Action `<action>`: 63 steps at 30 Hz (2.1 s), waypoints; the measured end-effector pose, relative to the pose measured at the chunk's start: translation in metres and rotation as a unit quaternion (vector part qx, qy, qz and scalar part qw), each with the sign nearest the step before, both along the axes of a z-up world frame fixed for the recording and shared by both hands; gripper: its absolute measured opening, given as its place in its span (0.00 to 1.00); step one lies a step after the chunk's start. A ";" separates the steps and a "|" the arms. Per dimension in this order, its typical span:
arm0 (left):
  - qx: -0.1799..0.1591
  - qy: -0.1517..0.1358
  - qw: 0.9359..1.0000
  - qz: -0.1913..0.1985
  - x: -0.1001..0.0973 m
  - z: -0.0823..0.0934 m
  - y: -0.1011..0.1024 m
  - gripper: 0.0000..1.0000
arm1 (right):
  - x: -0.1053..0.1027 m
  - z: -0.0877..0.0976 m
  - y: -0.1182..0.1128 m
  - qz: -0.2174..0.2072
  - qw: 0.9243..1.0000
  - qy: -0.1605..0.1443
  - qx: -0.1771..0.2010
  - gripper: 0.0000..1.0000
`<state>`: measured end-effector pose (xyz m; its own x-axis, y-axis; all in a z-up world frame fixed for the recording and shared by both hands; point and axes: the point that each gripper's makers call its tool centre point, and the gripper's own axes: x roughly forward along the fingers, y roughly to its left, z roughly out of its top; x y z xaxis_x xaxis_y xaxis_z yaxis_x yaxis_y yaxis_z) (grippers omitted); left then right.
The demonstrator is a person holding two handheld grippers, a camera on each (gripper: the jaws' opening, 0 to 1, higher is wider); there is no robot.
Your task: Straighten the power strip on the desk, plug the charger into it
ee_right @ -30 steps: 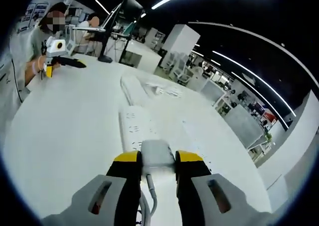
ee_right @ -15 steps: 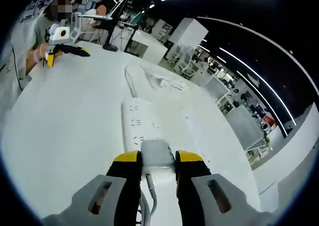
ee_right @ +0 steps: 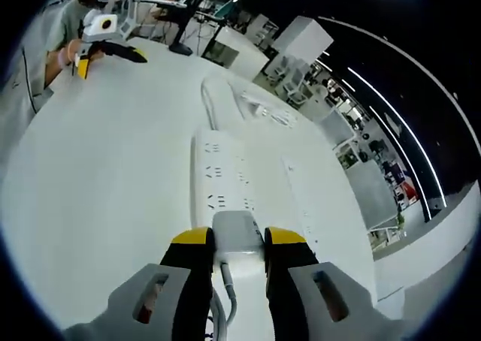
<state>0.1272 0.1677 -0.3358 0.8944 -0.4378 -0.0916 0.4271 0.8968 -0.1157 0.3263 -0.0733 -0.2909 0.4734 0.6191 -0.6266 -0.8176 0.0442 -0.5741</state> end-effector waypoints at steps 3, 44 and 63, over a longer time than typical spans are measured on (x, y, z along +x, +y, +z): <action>0.001 0.002 1.000 -0.001 0.000 0.000 0.000 0.99 | 0.001 -0.003 -0.001 -0.001 1.000 0.000 -0.015 0.24; -0.002 0.004 1.000 0.000 0.000 -0.003 -0.001 0.99 | 0.015 -0.021 -0.001 -0.024 0.981 0.036 -0.191 0.24; -0.006 0.003 1.000 0.001 -0.002 0.000 0.003 0.99 | 0.008 -0.026 -0.002 -0.050 0.972 0.065 -0.219 0.24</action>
